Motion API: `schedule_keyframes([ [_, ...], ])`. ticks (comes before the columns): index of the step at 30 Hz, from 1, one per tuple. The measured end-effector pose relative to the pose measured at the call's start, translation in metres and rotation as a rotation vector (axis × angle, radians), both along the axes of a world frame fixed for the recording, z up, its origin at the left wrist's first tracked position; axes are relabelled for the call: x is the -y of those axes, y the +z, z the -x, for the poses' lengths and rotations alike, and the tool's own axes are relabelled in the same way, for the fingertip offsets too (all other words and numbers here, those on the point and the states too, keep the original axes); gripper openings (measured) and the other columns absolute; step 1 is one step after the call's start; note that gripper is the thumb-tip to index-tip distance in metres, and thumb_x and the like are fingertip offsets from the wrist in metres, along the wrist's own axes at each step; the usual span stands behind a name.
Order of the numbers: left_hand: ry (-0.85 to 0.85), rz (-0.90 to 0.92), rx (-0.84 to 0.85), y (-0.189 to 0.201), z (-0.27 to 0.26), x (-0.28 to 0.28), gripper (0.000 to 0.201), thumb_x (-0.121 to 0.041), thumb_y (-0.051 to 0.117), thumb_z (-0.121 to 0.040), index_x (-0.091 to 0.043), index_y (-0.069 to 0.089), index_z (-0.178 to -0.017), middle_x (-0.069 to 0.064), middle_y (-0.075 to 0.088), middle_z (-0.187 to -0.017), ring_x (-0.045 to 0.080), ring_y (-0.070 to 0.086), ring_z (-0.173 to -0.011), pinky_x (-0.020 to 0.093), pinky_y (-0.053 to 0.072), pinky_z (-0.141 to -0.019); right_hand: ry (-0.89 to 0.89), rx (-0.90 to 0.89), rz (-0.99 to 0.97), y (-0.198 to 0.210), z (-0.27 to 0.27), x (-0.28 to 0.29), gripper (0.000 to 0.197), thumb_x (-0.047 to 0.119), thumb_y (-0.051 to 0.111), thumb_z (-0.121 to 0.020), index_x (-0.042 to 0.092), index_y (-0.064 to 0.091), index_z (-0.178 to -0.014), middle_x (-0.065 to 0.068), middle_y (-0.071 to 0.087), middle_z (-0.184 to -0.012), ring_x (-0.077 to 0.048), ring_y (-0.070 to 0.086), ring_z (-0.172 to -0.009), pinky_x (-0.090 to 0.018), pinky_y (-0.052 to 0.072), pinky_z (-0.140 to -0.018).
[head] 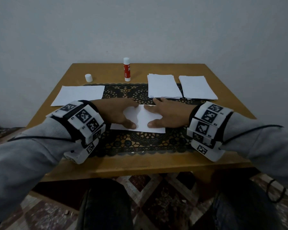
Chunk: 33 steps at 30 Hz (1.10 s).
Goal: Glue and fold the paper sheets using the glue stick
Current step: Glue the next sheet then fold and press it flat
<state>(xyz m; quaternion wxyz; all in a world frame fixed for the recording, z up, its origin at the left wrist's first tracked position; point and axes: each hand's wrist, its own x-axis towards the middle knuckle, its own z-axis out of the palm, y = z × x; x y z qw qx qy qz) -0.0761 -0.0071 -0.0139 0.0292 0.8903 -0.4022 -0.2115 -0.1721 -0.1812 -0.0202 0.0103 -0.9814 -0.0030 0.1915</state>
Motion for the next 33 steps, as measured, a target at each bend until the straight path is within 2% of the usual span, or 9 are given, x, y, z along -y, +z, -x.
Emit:
schedule_keyframes([
  [4, 0.012, -0.072, 0.039, 0.0011, -0.0014, -0.0007, 0.092, -0.055, 0.065, -0.08, -0.025, 0.017, -0.152, -0.001, 0.007, -0.16, 0.02, 0.014, -0.146, 0.033, 0.016, -0.115, -0.046, -0.006, 0.054, -0.0008, 0.0002, 0.0016, 0.076, 0.058, 0.033, -0.097, 0.014, 0.009, -0.154, -0.016, 0.007, -0.16, -0.032, 0.005, -0.148, -0.047, 0.019, -0.117],
  [9, 0.054, -0.089, 0.064, 0.0006, -0.0054, -0.003, 0.094, -0.059, 0.066, -0.076, -0.023, 0.022, -0.151, 0.0, 0.009, -0.16, 0.023, 0.019, -0.144, 0.034, 0.018, -0.114, -0.011, -0.066, 0.012, 0.0015, 0.0027, -0.0002, 0.078, 0.065, 0.034, -0.093, 0.032, -0.001, -0.154, -0.016, -0.006, -0.161, -0.034, -0.004, -0.148, -0.046, 0.008, -0.118],
  [14, 0.07, -0.087, 0.125, 0.0018, -0.0049, -0.0013, 0.079, -0.052, 0.061, -0.085, -0.01, 0.033, -0.146, 0.008, 0.031, -0.152, 0.025, 0.035, -0.134, 0.034, 0.032, -0.109, -0.03, -0.039, 0.063, 0.0007, 0.0025, -0.0016, 0.092, 0.065, 0.036, -0.093, 0.005, 0.004, -0.154, -0.017, -0.002, -0.161, -0.03, 0.001, -0.149, -0.042, 0.012, -0.121],
  [16, 0.054, -0.099, 0.116, 0.0024, -0.0044, -0.0008, 0.079, -0.051, 0.059, -0.086, -0.016, 0.028, -0.149, 0.007, 0.025, -0.155, 0.025, 0.029, -0.139, 0.035, 0.027, -0.111, -0.024, -0.039, 0.05, 0.0008, 0.0028, -0.0014, 0.09, 0.065, 0.036, -0.092, 0.009, 0.003, -0.155, -0.016, -0.005, -0.161, -0.031, 0.0, -0.149, -0.043, 0.012, -0.12],
  [19, -0.027, -0.12, -0.001, 0.0028, -0.0049, -0.0017, 0.08, -0.052, 0.061, -0.085, -0.041, 0.016, -0.15, 0.001, 0.0, -0.161, 0.022, 0.003, -0.148, 0.04, 0.008, -0.118, 0.012, -0.063, 0.005, 0.001, 0.0027, -0.001, 0.081, 0.065, 0.036, -0.093, 0.028, -0.001, -0.155, -0.011, -0.009, -0.162, -0.033, -0.004, -0.149, -0.047, 0.009, -0.12],
  [22, -0.021, -0.146, 0.028, 0.0015, -0.005, -0.0007, 0.081, -0.053, 0.057, -0.086, -0.035, 0.012, -0.152, 0.001, -0.005, -0.161, 0.02, 0.001, -0.148, 0.039, 0.007, -0.118, 0.02, -0.039, 0.019, 0.0005, 0.0012, -0.0015, 0.08, 0.063, 0.036, -0.094, 0.02, 0.009, -0.155, -0.014, 0.002, -0.161, -0.034, 0.007, -0.148, -0.045, 0.015, -0.119],
  [26, -0.006, -0.173, 0.099, 0.0006, -0.0033, 0.001, 0.082, -0.051, 0.05, -0.092, -0.021, 0.005, -0.153, 0.001, -0.006, -0.161, 0.02, 0.006, -0.147, 0.033, 0.011, -0.116, -0.019, 0.043, 0.049, 0.0001, -0.0016, 0.001, 0.068, 0.061, 0.039, -0.094, 0.005, 0.045, -0.134, -0.015, 0.044, -0.135, -0.028, 0.044, -0.122, -0.039, 0.039, -0.101],
  [30, 0.001, -0.155, 0.034, 0.0025, -0.0025, -0.0005, 0.077, -0.049, 0.053, -0.091, -0.035, 0.008, -0.152, 0.001, -0.008, -0.161, 0.021, 0.004, -0.148, 0.037, 0.009, -0.117, 0.006, 0.0, 0.055, 0.0019, 0.0013, -0.0008, 0.072, 0.058, 0.037, -0.096, 0.016, 0.022, -0.152, -0.018, 0.027, -0.152, -0.034, 0.029, -0.139, -0.042, 0.029, -0.112],
  [33, 0.002, -0.174, 0.082, 0.0029, -0.0012, 0.001, 0.08, -0.05, 0.051, -0.092, -0.023, 0.007, -0.154, 0.002, -0.007, -0.161, 0.02, 0.007, -0.147, 0.033, 0.012, -0.116, -0.008, 0.04, 0.072, 0.0016, 0.0, 0.0007, 0.069, 0.06, 0.038, -0.095, 0.009, 0.04, -0.141, -0.018, 0.041, -0.141, -0.03, 0.043, -0.125, -0.041, 0.038, -0.104],
])
